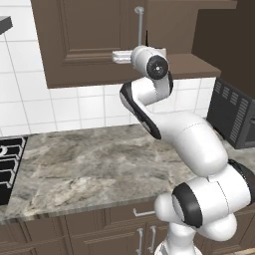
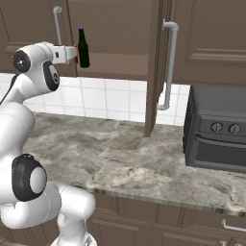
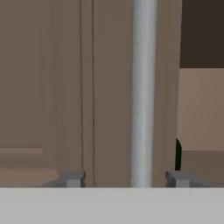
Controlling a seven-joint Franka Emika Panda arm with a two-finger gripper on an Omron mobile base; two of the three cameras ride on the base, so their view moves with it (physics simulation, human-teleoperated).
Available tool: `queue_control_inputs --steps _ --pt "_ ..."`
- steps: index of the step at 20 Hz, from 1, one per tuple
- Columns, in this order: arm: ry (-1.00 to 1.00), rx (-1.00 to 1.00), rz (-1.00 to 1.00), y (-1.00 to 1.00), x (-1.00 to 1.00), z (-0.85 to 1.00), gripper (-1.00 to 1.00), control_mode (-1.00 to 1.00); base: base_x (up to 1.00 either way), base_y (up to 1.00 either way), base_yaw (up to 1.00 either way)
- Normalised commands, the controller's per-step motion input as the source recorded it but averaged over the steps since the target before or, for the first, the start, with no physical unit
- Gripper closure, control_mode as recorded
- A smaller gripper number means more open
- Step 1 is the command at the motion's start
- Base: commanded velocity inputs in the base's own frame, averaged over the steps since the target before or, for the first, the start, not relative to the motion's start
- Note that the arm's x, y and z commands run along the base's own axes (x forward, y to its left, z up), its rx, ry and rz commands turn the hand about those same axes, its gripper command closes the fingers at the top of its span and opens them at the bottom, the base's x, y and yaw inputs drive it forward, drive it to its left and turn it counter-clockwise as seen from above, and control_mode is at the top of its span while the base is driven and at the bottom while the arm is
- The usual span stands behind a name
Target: Open the cabinet directly in front. Then move the beer and the mug to the dining counter with the candle on it.
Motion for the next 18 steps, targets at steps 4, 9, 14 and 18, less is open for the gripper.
queue_control_inputs --steps 4,9,14,18 --pt "0.01 0.0 -0.02 0.0 0.15 0.0 1.0 -1.0 0.0 0.0 0.0" --pt "0.0 0.0 0.0 0.0 0.0 0.0 1.0 -1.0 0.0 0.0 0.0" --pt "0.0 0.0 0.0 0.04 -0.1 0.0 1.0 -1.0 0.0 0.0 0.0" --pt "0.0 0.04 -0.01 0.37 -0.19 0.0 1.0 -1.0 0.0 0.0 0.0"
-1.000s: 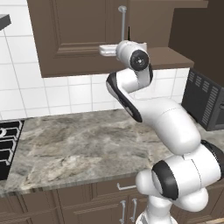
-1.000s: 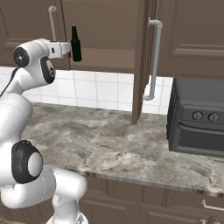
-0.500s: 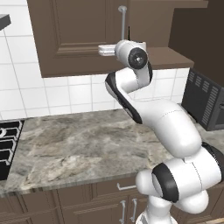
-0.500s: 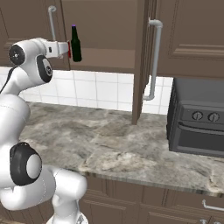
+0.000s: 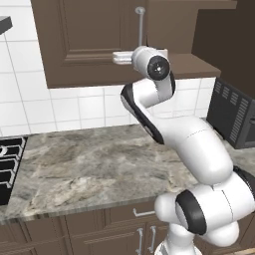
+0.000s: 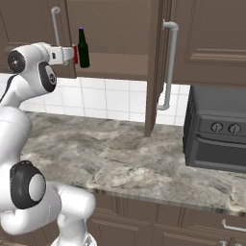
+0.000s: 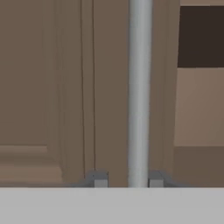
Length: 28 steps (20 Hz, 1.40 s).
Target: Open the cabinet directly in front. Then move the beer and the mug to the dining counter with the candle on it.
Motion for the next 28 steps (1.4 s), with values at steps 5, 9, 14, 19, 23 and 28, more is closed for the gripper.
queue_control_inputs --steps 5,9,14,19,23,28 --pt "-0.01 0.07 -0.03 0.66 -0.51 0.0 1.0 -1.0 0.0 0.0 0.0" --pt "-0.01 0.05 -0.08 0.94 -0.63 0.01 1.0 -1.0 0.0 0.0 0.0" --pt "-0.04 0.04 -0.1 0.93 -0.86 0.1 1.0 -1.0 0.0 0.0 0.0" --pt "-0.08 0.02 -0.13 0.9 -0.98 0.18 1.0 -1.0 0.0 0.0 0.0" --pt "-0.1 0.01 -0.14 0.97 -0.99 0.19 1.0 -1.0 0.0 0.0 0.0" --pt "-0.1 0.0 -0.14 1.0 -0.99 0.2 1.0 -1.0 0.0 0.0 0.0"
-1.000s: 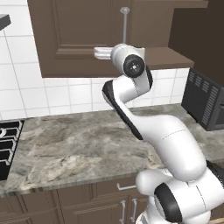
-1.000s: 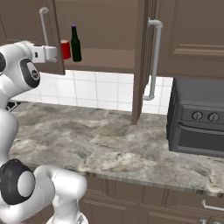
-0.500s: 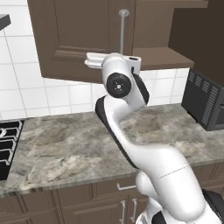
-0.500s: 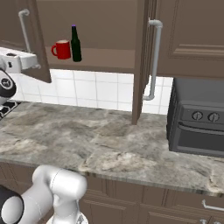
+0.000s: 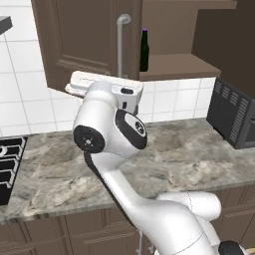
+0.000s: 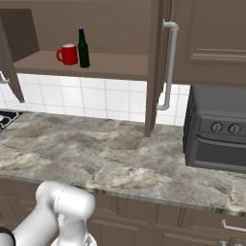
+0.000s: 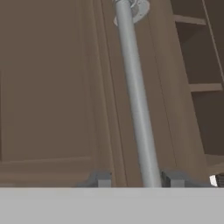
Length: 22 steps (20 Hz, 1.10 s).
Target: Open the cabinet directly in front. Then move the beer and the mug to the dining counter with the candle on it.
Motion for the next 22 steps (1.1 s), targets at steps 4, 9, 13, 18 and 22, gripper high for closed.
queue_control_inputs --steps 4,9,13,18,22 --pt "-0.08 0.0 -0.17 0.99 -0.94 0.25 1.0 -1.0 0.0 0.0 0.0" --pt "-0.02 -0.03 -0.06 0.33 -0.15 0.08 -1.0 -1.0 0.0 0.0 0.0" --pt "0.0 0.0 -0.01 -0.1 -0.41 0.0 -1.0 -1.0 0.0 0.0 0.0" --pt "-0.05 0.08 -0.03 -0.5 -0.77 0.0 -1.0 -1.0 0.0 0.0 0.0" --pt "0.0 0.24 0.02 -0.9 -0.19 0.01 -1.0 -1.0 0.0 0.0 0.0"
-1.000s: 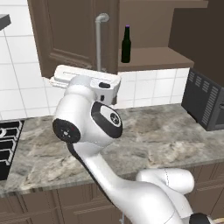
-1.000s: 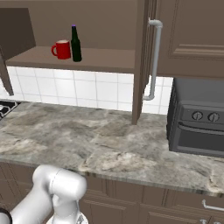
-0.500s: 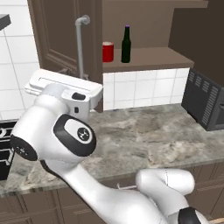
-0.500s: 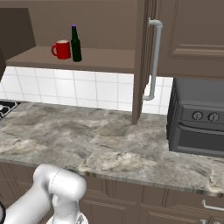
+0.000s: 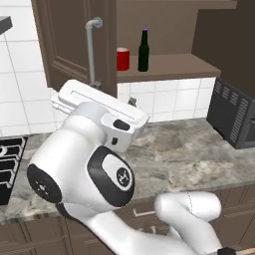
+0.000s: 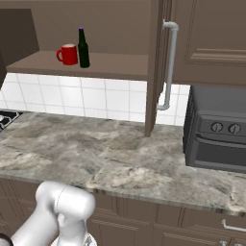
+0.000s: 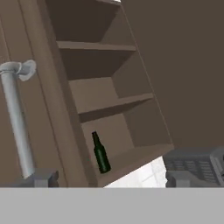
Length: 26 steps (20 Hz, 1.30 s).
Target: Open the cabinet directly in front. Then move the beer and the mug to the dining counter with the candle on it.
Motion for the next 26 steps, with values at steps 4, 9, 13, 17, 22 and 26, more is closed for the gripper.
queue_control_inputs --steps 4,9,13,17,22,26 --pt "0.02 0.35 0.2 -1.0 0.0 0.06 -1.0 -1.0 0.0 0.0 0.0" --pt "0.0 0.32 0.27 -1.0 0.0 0.08 -1.0 -1.0 0.0 0.0 0.0" --pt "0.0 0.25 0.38 -0.93 0.04 0.01 -1.0 -1.0 0.0 0.0 0.0" --pt "0.0 0.04 0.55 -0.44 0.52 0.0 -1.0 -1.0 0.0 0.0 0.0" --pt "0.0 0.0 0.51 0.01 0.88 0.0 -1.0 -1.0 0.0 0.0 0.0" --pt "0.0 0.0 0.43 0.2 1.0 0.0 -1.0 -1.0 0.0 0.0 0.0"
